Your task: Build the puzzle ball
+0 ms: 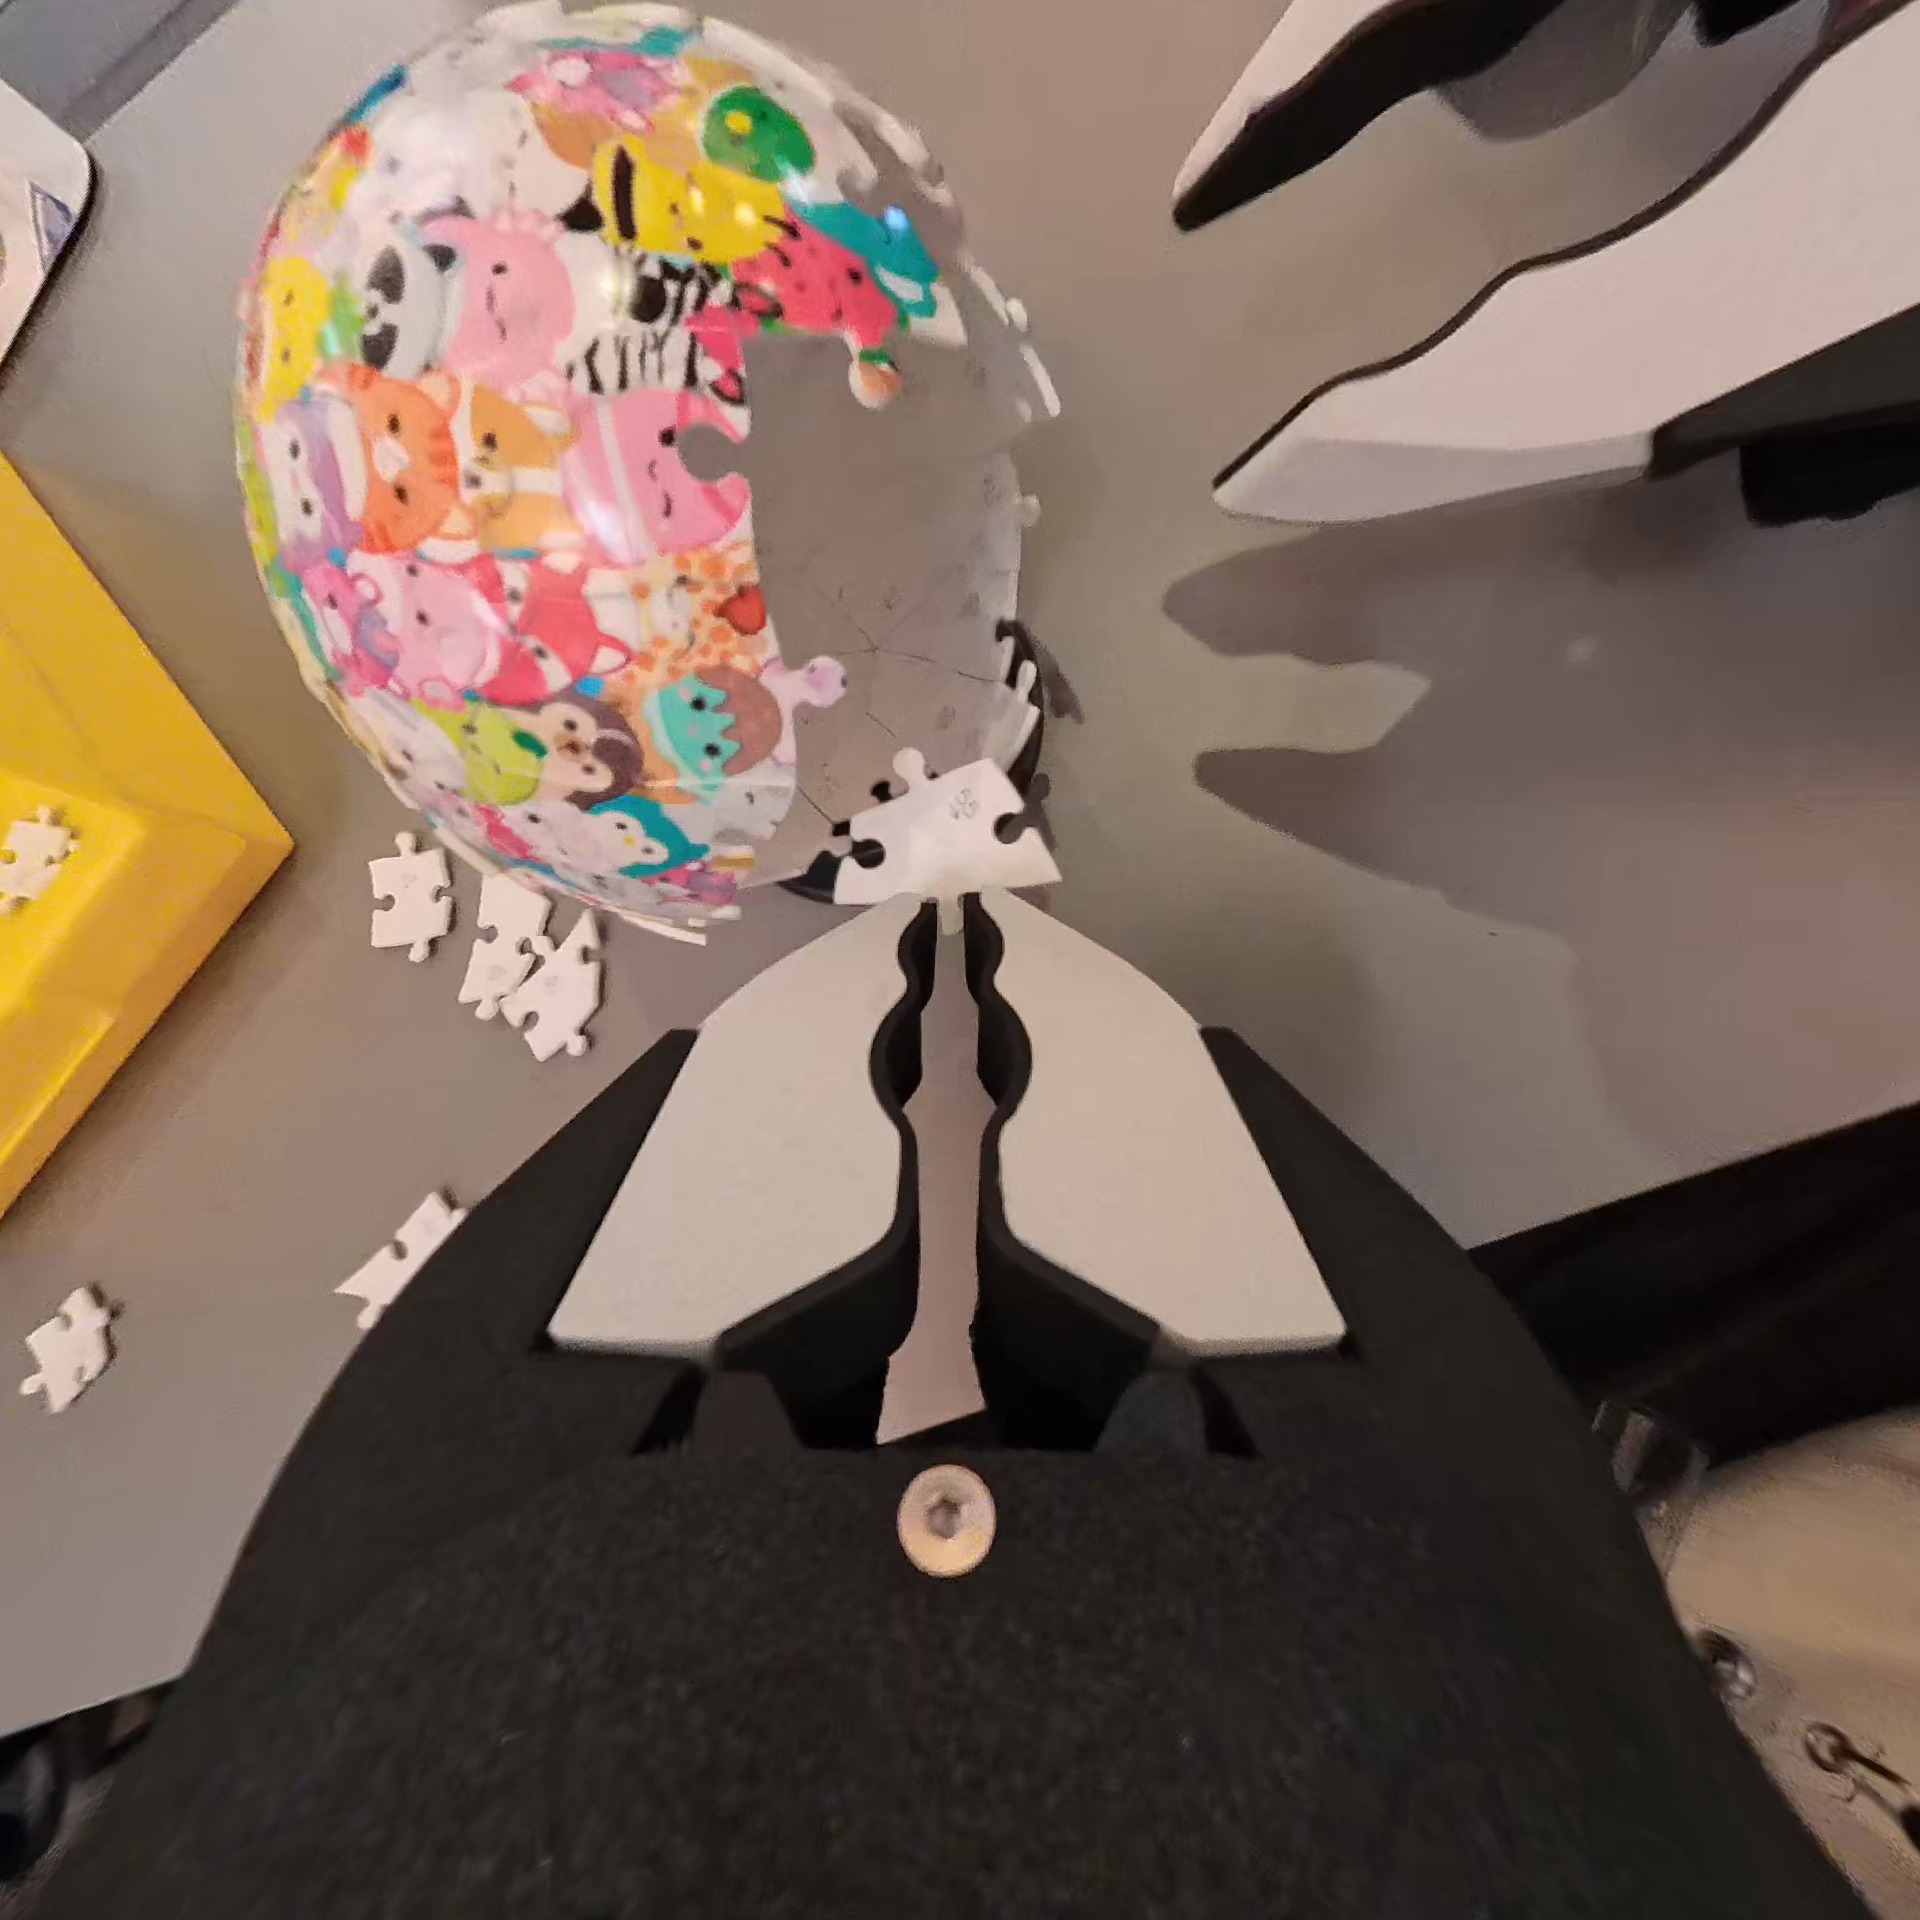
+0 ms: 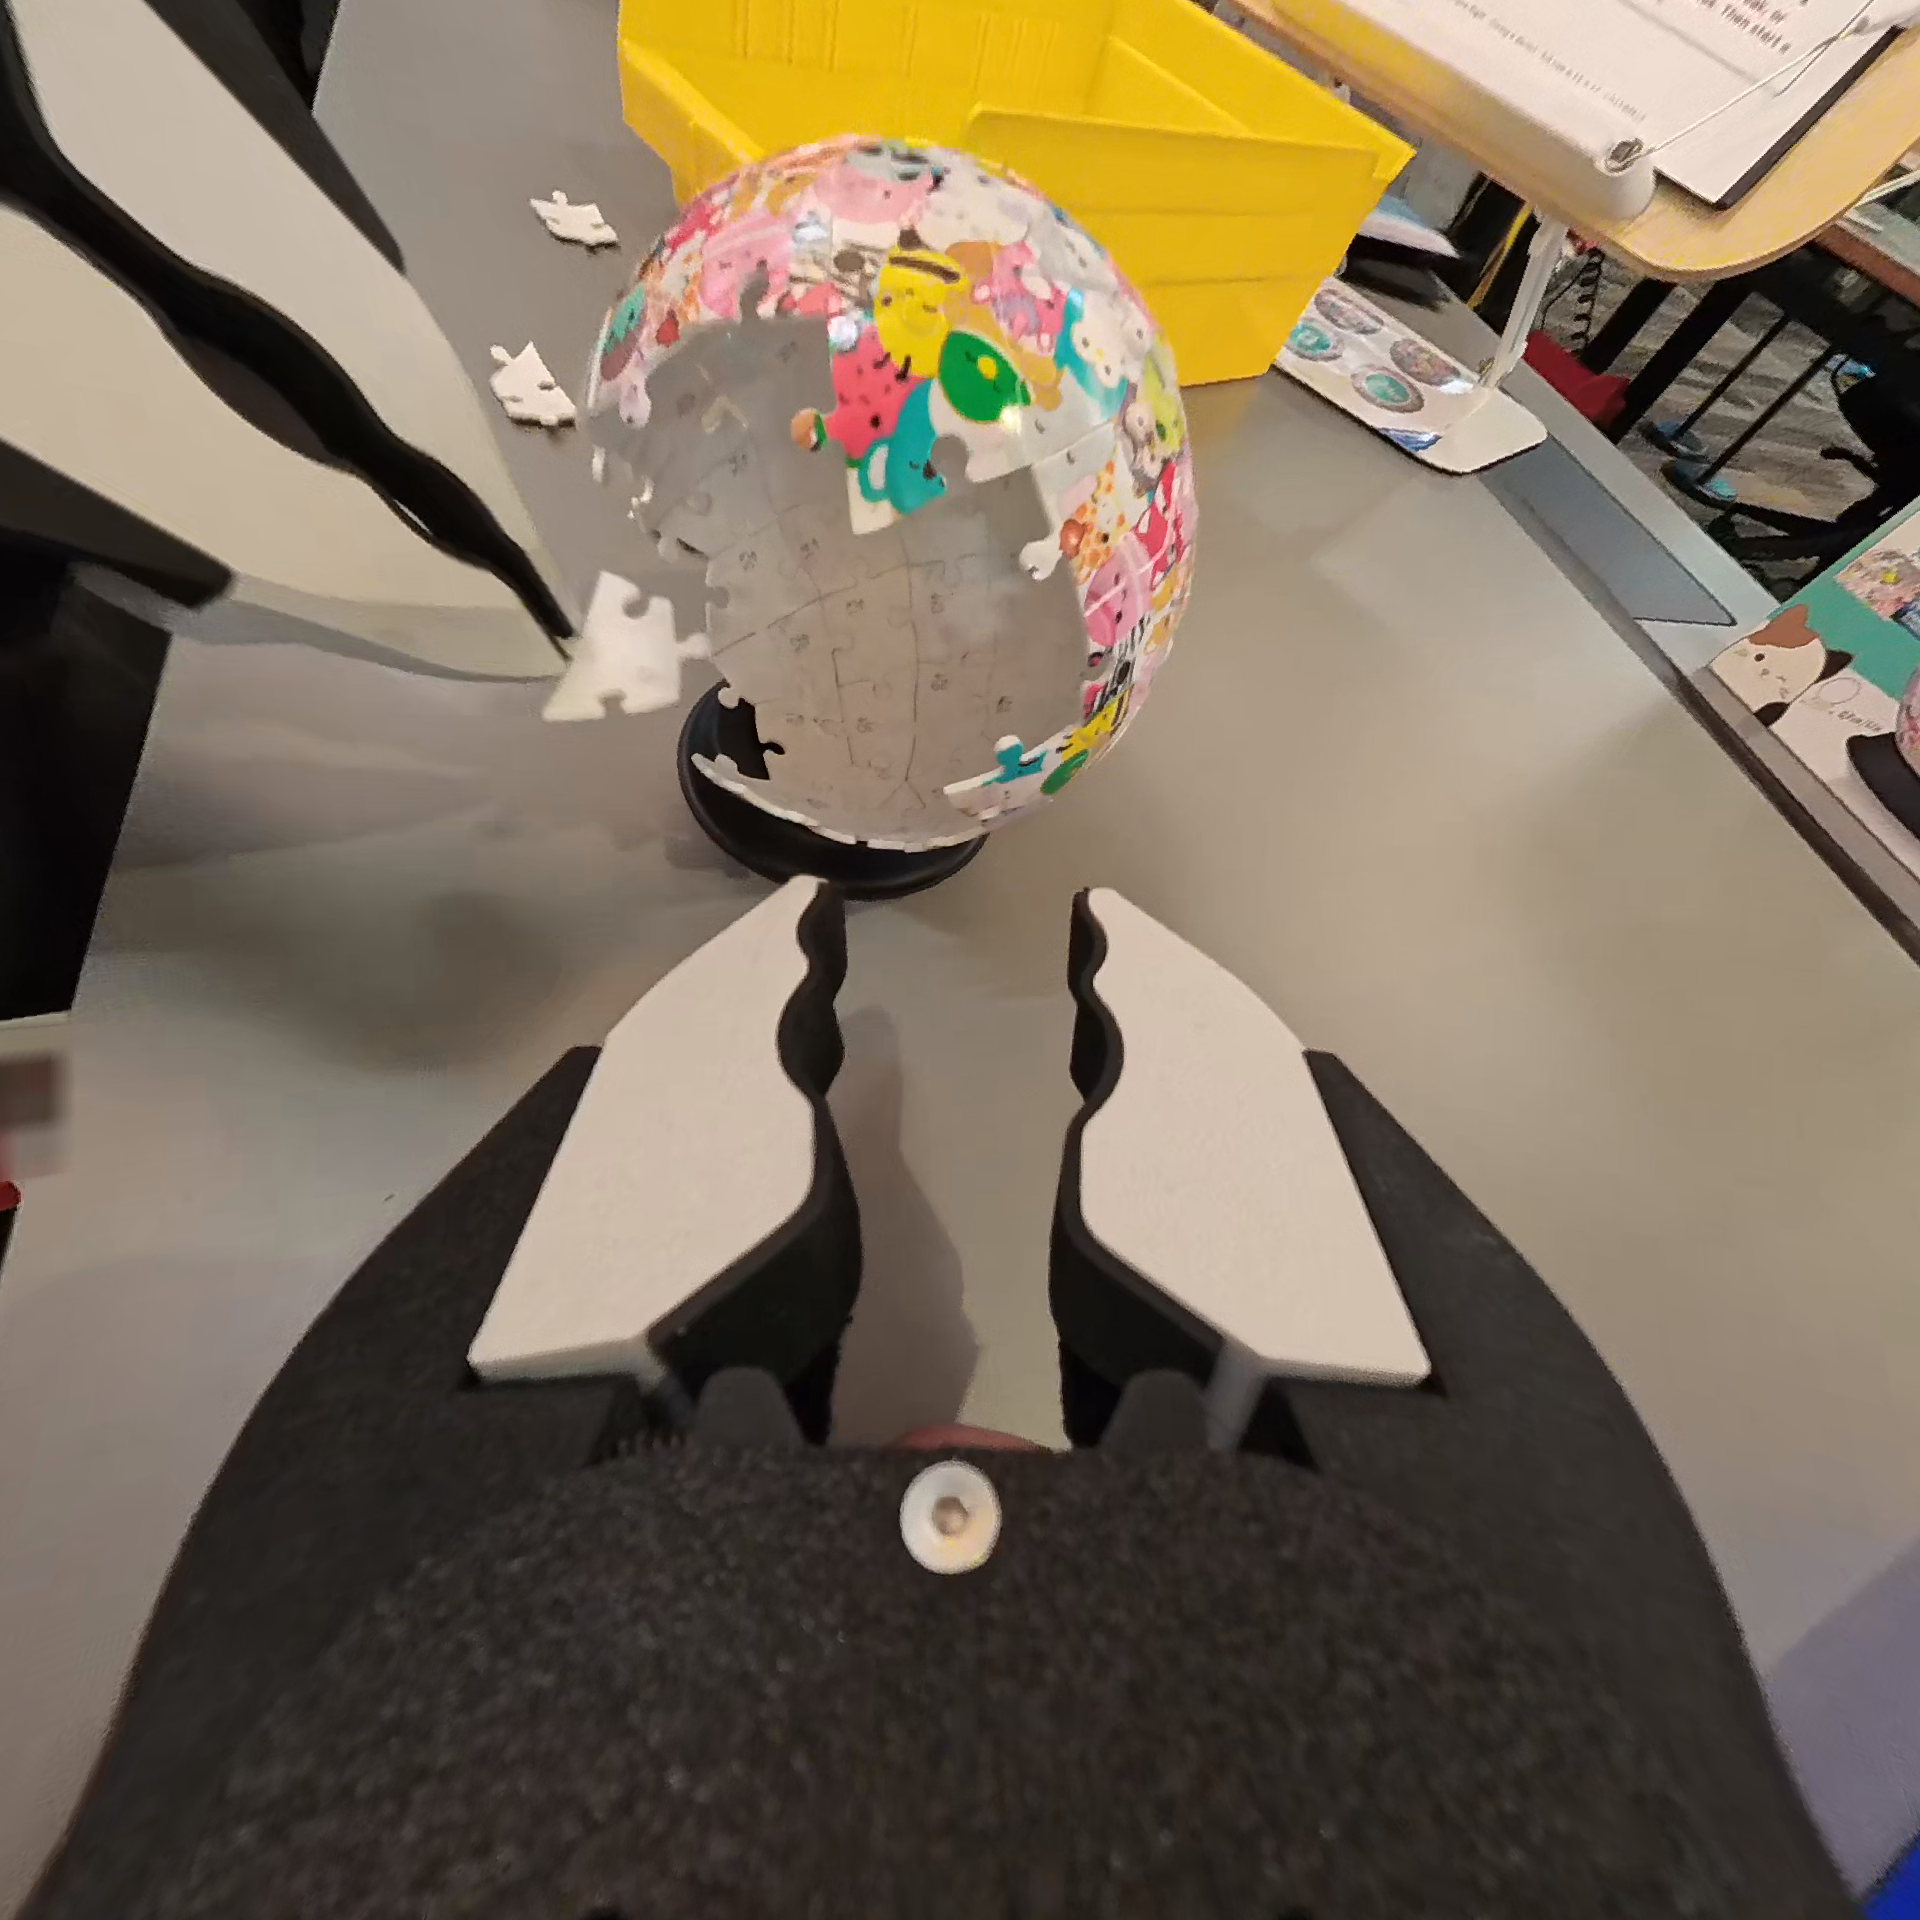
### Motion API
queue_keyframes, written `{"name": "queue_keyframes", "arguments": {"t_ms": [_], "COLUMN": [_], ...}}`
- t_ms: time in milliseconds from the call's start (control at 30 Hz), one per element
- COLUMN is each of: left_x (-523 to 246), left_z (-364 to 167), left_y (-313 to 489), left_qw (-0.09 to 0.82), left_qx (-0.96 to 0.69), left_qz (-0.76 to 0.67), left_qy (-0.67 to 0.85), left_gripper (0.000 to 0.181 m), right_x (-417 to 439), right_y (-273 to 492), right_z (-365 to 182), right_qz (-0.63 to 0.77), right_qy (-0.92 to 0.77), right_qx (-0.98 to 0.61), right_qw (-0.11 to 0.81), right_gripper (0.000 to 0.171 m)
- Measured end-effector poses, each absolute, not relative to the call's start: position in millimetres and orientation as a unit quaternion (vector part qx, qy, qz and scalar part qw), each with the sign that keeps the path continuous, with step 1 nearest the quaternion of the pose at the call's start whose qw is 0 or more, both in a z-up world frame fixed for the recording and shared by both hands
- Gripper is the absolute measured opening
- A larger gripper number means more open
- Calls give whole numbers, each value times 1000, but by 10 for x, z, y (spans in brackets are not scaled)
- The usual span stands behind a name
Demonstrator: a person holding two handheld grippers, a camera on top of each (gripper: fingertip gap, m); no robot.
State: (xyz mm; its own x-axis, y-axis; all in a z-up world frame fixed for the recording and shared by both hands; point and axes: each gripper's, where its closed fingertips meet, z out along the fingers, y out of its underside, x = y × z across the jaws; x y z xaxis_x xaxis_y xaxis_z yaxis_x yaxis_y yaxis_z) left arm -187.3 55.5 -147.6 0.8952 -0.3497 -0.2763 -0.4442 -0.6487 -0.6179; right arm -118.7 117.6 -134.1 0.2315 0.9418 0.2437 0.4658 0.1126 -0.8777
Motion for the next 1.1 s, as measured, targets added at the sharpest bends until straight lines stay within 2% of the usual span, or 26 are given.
{"name": "queue_keyframes", "arguments": {"t_ms": [133, 300, 333, 433, 500, 633, 867, 1000, 1100], "left_x": [-1877, -1948, -1946, -1926, -1937, -1936, -1927, -1967, -1981], "left_z": [-1539, -1573, -1590, -1614, -1601, -1541, -1440, -1436, -1444], "left_y": [594, 629, 625, 596, 567, 507, 450, 451, 450], "left_qw": [342, 343, 341, 332, 328, 320, 321, 322, 321], "left_qx": [-913, -916, -918, -925, -928, -933, -933, -934, -935], "left_qz": [74, 84, 76, 49, 40, 6, -33, -38, -42], "left_qy": [208, 191, 188, 179, 175, 166, 157, 150, 146], "left_gripper": [5, 5, 5, 5, 5, 5, 5, 5, 5], "right_x": [-1190, -1369, -1429, -1599, -1680, -1788, -1893, -1947, -1967], "right_y": [1106, 573, 499, 491, 501, 521, 436, 478, 484], "right_z": [-1299, -1219, -1213, -1261, -1358, -1471, -1409, -1450, -1474], "right_qz": [261, 315, 300, 160, 84, 13, -25, -53, -65], "right_qy": [-571, -642, -658, -696, -718, -734, -731, -736, -736], "right_qx": [-611, -514, -489, -419, -384, -351, -301, -304, -301], "right_qw": [482, 473, 488, 560, 574, 581, 612, 603, 603], "right_gripper": [38, 31, 26, 26, 18, 18, 13, 3, 3]}}
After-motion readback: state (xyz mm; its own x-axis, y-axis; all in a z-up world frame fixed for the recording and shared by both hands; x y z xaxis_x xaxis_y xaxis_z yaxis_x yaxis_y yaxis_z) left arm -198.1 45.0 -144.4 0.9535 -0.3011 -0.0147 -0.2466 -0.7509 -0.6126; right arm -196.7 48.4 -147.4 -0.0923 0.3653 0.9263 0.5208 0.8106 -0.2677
